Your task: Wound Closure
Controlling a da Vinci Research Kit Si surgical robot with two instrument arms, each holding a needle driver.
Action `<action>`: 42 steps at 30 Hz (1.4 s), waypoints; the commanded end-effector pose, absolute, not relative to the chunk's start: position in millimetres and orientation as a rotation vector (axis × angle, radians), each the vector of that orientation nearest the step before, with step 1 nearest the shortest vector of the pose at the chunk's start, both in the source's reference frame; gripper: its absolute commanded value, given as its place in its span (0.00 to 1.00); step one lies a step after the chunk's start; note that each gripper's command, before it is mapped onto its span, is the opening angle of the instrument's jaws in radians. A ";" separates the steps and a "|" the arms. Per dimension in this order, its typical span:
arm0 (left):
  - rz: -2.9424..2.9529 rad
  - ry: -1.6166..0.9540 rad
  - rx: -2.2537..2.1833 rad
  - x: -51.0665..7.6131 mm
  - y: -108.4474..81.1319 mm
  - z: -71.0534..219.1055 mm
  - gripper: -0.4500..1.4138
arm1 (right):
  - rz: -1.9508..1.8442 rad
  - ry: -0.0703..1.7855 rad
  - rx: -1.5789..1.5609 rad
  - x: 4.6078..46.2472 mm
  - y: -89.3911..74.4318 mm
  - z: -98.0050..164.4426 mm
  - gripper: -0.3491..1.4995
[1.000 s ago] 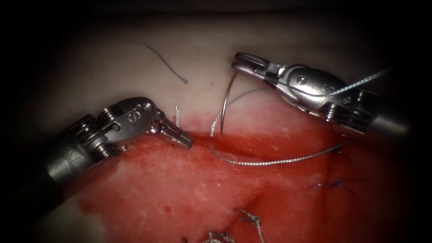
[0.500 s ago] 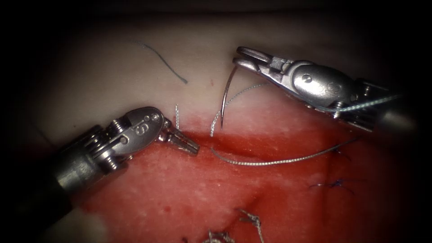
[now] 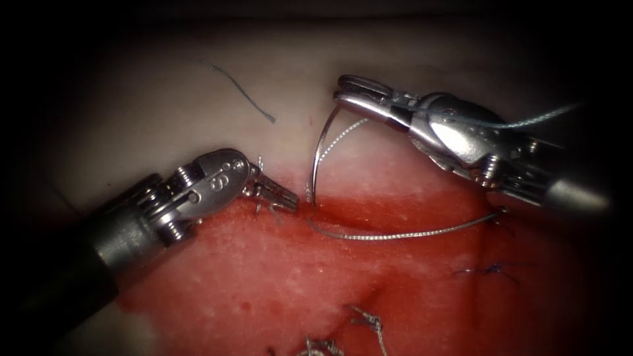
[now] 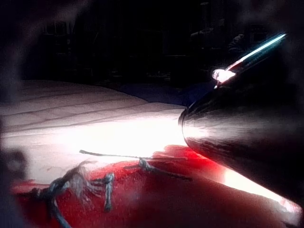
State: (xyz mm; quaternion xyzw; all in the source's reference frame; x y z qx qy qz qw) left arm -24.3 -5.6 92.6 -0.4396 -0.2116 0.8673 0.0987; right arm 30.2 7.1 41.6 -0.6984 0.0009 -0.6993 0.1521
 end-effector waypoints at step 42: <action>2.924 -0.877 -1.100 -25.0 -6.0 94.6 0.00 | -2.084 -0.160 -2.032 32.2 8.1 41.5 0.00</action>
